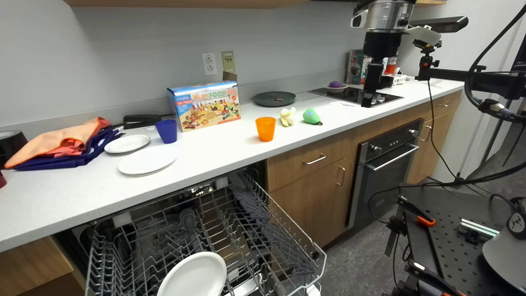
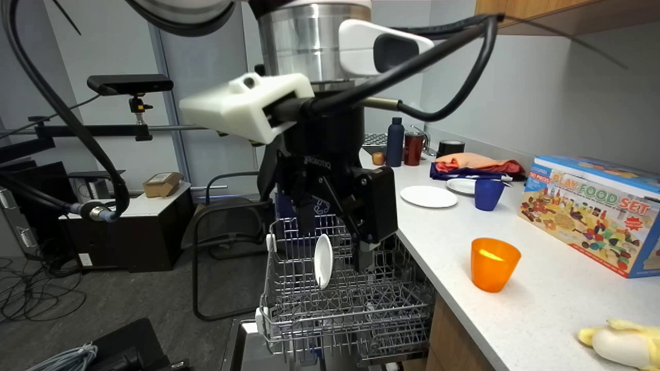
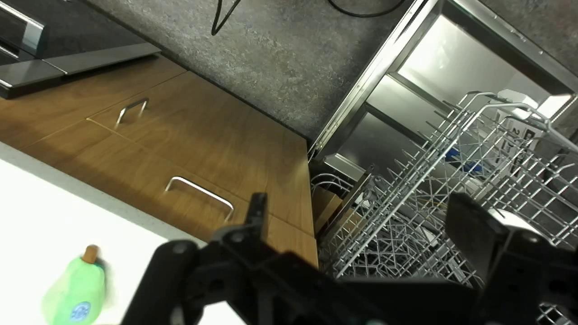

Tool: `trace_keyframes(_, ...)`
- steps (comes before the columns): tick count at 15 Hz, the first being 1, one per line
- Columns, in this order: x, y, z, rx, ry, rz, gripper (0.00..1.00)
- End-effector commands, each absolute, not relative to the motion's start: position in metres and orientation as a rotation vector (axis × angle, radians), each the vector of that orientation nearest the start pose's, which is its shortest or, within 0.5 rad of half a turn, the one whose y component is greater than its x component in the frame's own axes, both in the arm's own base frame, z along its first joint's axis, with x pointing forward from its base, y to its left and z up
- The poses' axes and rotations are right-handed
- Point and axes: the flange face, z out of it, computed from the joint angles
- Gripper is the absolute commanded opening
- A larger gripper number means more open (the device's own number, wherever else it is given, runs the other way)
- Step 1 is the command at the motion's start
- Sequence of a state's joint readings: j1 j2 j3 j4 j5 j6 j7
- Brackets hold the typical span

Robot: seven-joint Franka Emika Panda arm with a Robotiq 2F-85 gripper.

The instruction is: Pick up the white plate from the dish rack and put it on the countertop.

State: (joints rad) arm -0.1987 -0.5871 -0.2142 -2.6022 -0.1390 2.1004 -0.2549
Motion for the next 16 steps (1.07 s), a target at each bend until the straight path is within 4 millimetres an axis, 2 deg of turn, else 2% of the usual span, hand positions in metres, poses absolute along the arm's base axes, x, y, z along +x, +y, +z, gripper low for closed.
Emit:
trace_keyframes(1,0.3404,-0.1568,0.4475,-3.165,0.093,-0.117,1.0)
trace_keyframes(16,0.3454,-0.1512,0.4485,-3.105,-0.069,-0.207,1.0)
